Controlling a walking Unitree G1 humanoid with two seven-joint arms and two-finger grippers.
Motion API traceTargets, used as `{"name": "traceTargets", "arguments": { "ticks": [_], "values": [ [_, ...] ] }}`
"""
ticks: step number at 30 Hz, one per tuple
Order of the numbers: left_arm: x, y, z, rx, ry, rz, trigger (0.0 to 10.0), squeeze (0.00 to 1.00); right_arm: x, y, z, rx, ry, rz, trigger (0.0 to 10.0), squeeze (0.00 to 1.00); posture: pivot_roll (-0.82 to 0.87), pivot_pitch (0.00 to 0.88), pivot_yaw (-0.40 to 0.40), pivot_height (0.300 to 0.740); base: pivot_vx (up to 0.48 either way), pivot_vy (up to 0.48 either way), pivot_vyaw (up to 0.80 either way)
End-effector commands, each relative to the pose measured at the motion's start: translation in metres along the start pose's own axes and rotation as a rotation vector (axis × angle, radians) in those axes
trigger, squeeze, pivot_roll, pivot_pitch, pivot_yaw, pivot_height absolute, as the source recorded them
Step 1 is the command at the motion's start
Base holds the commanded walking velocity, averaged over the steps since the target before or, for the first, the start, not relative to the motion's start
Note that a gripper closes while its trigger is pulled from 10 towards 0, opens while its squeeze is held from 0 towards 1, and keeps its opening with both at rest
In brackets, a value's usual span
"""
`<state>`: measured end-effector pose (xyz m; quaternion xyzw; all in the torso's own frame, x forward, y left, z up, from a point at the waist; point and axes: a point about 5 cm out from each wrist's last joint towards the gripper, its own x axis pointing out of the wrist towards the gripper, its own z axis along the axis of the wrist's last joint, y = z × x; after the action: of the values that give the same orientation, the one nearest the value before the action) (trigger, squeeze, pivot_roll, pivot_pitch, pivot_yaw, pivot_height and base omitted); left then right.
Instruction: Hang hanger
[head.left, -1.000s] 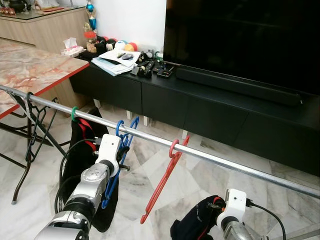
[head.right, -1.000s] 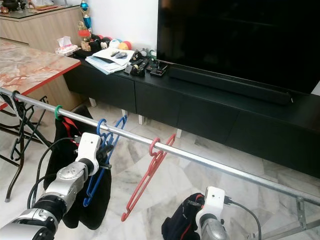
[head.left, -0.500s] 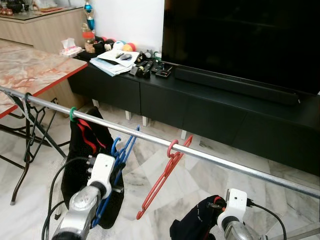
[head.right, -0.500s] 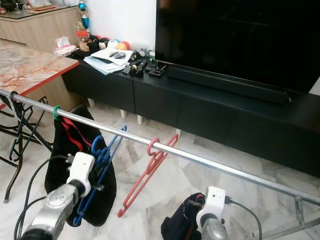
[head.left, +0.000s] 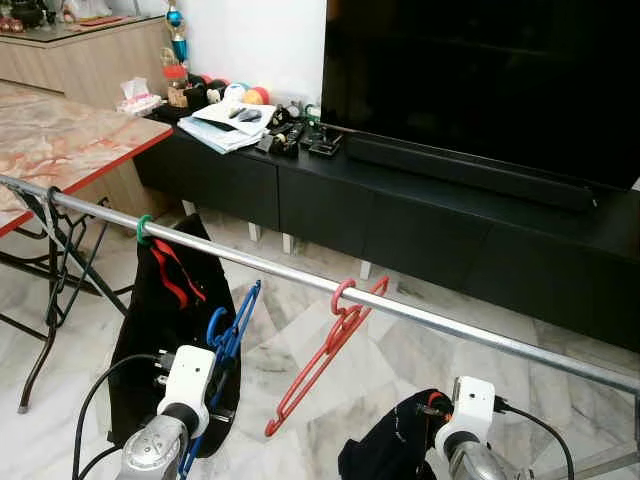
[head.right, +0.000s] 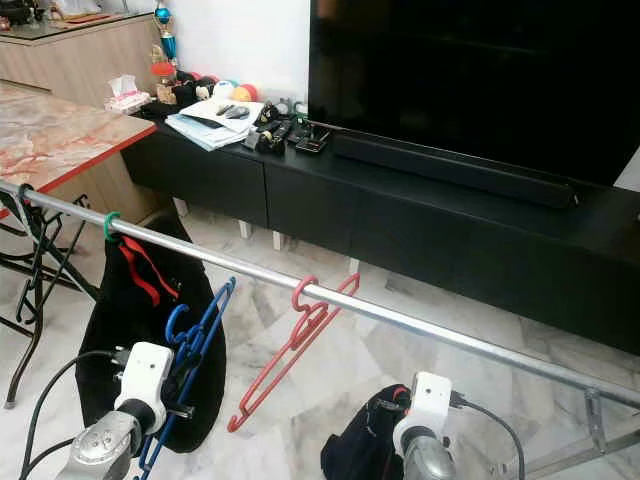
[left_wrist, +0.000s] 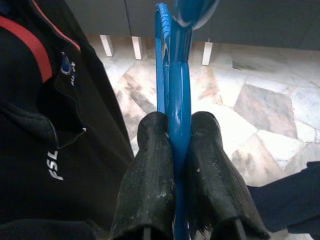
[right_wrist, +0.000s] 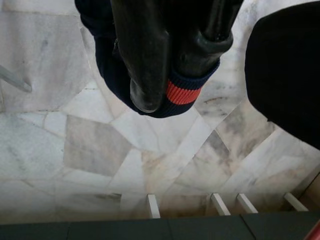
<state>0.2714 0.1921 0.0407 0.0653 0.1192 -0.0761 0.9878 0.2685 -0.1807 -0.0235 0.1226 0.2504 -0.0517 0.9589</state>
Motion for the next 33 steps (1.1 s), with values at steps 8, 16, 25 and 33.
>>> {"name": "traceTargets", "arguments": {
  "ticks": [8,16,25,33],
  "values": [
    [0.000,-0.007,0.002,-0.010,0.003,-0.005,10.0,0.00,0.000,-0.004,0.006,0.004,-0.047,-0.016,10.0,0.00,0.10,0.000,-0.030,0.740,0.000,0.472,0.00],
    [-0.001,-0.010,0.003,0.003,-0.003,-0.014,10.0,0.00,-0.001,-0.004,0.003,0.012,-0.032,-0.030,10.0,0.00,0.11,0.000,-0.030,0.740,0.000,0.203,0.00],
    [0.000,-0.015,0.004,-0.006,-0.004,-0.022,10.0,0.00,-0.001,-0.003,0.002,0.009,-0.024,-0.023,10.0,0.00,0.11,0.000,-0.032,0.740,0.000,0.000,-0.24],
    [0.000,-0.018,0.003,-0.009,-0.001,-0.022,10.0,0.00,0.000,-0.001,0.003,0.007,-0.023,-0.014,10.0,0.00,0.11,0.000,-0.034,0.740,0.000,0.000,-0.79]
  ]
}}
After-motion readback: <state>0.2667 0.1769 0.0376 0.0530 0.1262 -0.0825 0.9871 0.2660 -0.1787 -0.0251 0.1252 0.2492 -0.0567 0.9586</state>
